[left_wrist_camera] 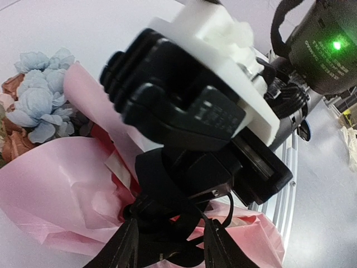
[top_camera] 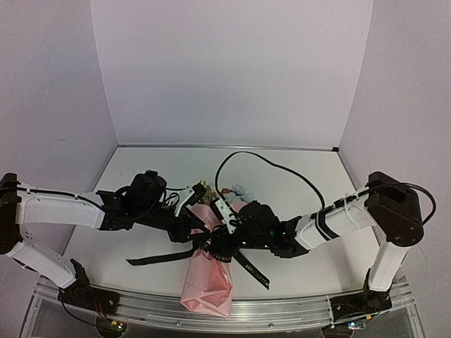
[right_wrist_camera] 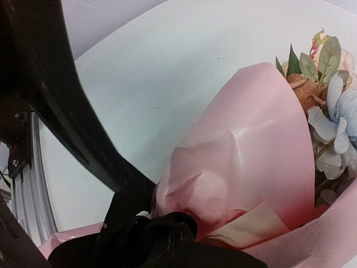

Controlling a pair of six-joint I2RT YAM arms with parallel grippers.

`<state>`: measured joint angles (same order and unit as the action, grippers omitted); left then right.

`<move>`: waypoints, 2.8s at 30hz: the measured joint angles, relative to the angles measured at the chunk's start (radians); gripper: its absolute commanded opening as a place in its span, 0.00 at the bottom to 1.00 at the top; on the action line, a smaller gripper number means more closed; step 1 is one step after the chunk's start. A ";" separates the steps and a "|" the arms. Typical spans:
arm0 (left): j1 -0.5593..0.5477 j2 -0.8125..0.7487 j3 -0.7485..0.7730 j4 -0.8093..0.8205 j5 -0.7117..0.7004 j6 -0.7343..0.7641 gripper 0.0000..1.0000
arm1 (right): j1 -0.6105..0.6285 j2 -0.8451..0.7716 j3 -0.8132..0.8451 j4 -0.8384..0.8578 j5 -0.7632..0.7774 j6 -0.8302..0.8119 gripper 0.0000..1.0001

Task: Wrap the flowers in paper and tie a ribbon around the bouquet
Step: Cross the half-tied ribbon over the folded bouquet.

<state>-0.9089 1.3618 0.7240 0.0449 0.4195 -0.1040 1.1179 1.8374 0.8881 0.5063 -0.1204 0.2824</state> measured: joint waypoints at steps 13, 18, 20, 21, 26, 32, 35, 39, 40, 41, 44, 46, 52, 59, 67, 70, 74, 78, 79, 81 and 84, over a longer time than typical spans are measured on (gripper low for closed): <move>0.018 -0.012 -0.005 0.020 -0.104 -0.049 0.32 | 0.000 0.000 0.000 0.017 0.005 -0.061 0.00; 0.018 0.010 -0.009 0.022 -0.078 -0.065 0.33 | 0.000 0.000 0.000 0.017 0.005 -0.075 0.00; 0.018 0.018 -0.013 0.025 -0.073 -0.076 0.34 | 0.000 0.000 0.000 0.017 0.005 -0.080 0.00; 0.018 0.020 -0.015 0.026 -0.072 -0.082 0.35 | 0.000 0.000 0.000 0.017 0.005 -0.082 0.00; 0.018 0.020 -0.021 0.028 -0.063 -0.106 0.37 | 0.000 0.000 0.000 0.017 0.004 -0.093 0.00; 0.018 0.025 -0.027 0.035 -0.051 -0.116 0.37 | 0.000 -0.003 0.000 0.017 0.003 -0.096 0.00; 0.018 0.030 -0.028 0.035 -0.048 -0.125 0.39 | 0.000 -0.013 0.000 0.017 0.003 -0.099 0.00; 0.018 0.030 -0.028 0.037 -0.045 -0.133 0.41 | 0.000 -0.029 0.000 0.017 0.003 -0.099 0.00; 0.018 0.030 -0.029 0.037 -0.045 -0.134 0.41 | 0.000 -0.031 0.000 0.017 0.003 -0.099 0.00; 0.018 0.030 -0.031 0.040 -0.045 -0.135 0.42 | 0.000 -0.032 0.000 0.017 0.003 -0.099 0.00; 0.018 0.030 -0.034 0.045 -0.044 -0.139 0.41 | 0.000 -0.034 0.000 0.017 0.003 -0.099 0.00; 0.018 0.030 -0.035 0.052 -0.045 -0.141 0.39 | 0.000 -0.034 0.000 0.017 0.003 -0.098 0.00; 0.018 0.035 -0.035 0.076 -0.042 -0.156 0.36 | 0.000 -0.034 0.000 0.017 0.000 -0.094 0.00; 0.018 0.064 -0.035 0.081 -0.028 -0.160 0.37 | 0.000 -0.034 0.002 0.017 -0.001 -0.094 0.00; 0.018 0.082 -0.035 0.095 -0.008 -0.175 0.39 | 0.000 -0.034 0.014 0.012 -0.001 -0.086 0.00; 0.019 0.082 -0.035 0.096 -0.002 -0.182 0.38 | 0.000 -0.034 0.020 0.013 -0.005 -0.075 0.00; 0.019 0.082 -0.035 0.104 0.005 -0.187 0.26 | 0.000 -0.034 0.024 0.016 -0.010 -0.059 0.00; 0.019 0.082 -0.035 0.105 0.007 -0.183 0.15 | -0.003 -0.034 0.024 0.014 -0.003 -0.044 0.00; 0.020 0.083 -0.035 0.105 0.006 -0.183 0.12 | -0.004 -0.034 0.024 0.015 -0.001 -0.041 0.00; 0.022 0.083 -0.035 0.103 0.005 -0.185 0.07 | -0.006 -0.034 0.024 0.014 0.004 -0.038 0.02; 0.026 0.083 -0.043 0.104 -0.002 -0.189 0.01 | -0.007 -0.035 0.017 0.015 0.007 -0.029 0.07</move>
<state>-0.8834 1.4448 0.6807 0.1490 0.4171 -0.2931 1.1107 1.8027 0.9055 0.5213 -0.1136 0.2539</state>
